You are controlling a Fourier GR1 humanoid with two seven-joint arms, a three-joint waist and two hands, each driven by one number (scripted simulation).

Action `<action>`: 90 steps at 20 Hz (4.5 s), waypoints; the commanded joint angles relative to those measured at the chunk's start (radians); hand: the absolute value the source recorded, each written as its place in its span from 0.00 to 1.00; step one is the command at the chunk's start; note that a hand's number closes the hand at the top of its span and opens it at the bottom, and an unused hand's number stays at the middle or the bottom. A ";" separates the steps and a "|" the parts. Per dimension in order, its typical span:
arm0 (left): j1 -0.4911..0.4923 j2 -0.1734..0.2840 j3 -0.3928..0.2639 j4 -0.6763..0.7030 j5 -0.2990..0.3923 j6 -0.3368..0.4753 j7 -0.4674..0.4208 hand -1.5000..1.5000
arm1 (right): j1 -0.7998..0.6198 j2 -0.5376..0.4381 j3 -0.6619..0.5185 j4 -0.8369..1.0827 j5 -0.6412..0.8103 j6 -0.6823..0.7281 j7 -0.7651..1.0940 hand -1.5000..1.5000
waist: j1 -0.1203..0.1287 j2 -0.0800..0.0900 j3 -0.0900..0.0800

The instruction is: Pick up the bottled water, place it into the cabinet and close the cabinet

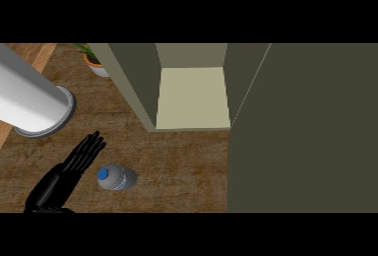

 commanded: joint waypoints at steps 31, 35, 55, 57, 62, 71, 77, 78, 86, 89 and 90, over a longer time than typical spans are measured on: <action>-0.410 -0.038 0.006 1.011 -0.099 -0.039 -0.540 1.00 | 0.225 -0.018 -0.003 -0.102 -0.008 0.095 -0.144 0.00 | -0.002 0.002 -0.001; -0.391 -0.063 -0.020 1.068 -0.123 -0.020 -0.632 1.00 | 0.229 -0.017 0.009 -0.111 -0.003 0.095 -0.130 0.00 | -0.004 0.006 -0.002; -0.378 -0.166 -0.134 0.872 0.331 0.385 -0.531 1.00 | 0.210 -0.018 -0.023 -0.137 -0.054 0.087 -0.059 0.00 | 0.015 -0.001 0.001; -0.403 -0.166 -0.194 0.799 0.389 0.473 -0.450 1.00 | 0.192 0.002 -0.016 -0.060 -0.025 0.096 -0.119 0.00 | 0.013 -0.003 0.002; -0.303 -0.167 -0.358 0.544 0.451 0.605 -0.355 1.00 | 0.208 0.003 -0.028 -0.062 -0.025 0.112 -0.145 0.00 | 0.021 -0.006 0.002; -0.542 -0.167 -0.488 0.484 0.426 0.934 -0.211 1.00 | 0.218 -0.001 -0.050 -0.055 -0.050 0.140 -0.173 0.00 | -0.001 0.000 0.001; -0.787 -0.167 -0.528 0.569 0.472 1.099 -0.092 1.00 | 0.150 0.008 -0.070 -0.051 -0.078 0.113 -0.119 0.00 | -0.005 0.006 0.001; -0.800 -0.167 -0.580 0.584 0.487 1.169 -0.110 1.00 | 0.146 0.007 -0.081 -0.036 -0.075 0.116 -0.127 0.00 | -0.013 0.006 0.001; -0.981 -0.167 -0.514 0.805 0.528 1.181 -0.041 1.00 | 0.124 -0.011 -0.168 0.004 -0.126 0.150 -0.144 0.00 | -0.012 0.007 0.002; -1.040 -0.167 -0.492 0.947 0.556 1.164 -0.100 1.00 | 0.159 -0.014 -0.155 -0.021 -0.130 0.175 -0.164 0.00 | -0.038 0.014 0.001; -1.056 -0.167 -0.496 0.977 0.559 1.154 -0.112 1.00 | 0.176 0.009 -0.106 -0.055 -0.073 0.161 -0.148 0.00 | -0.040 0.014 0.000</action>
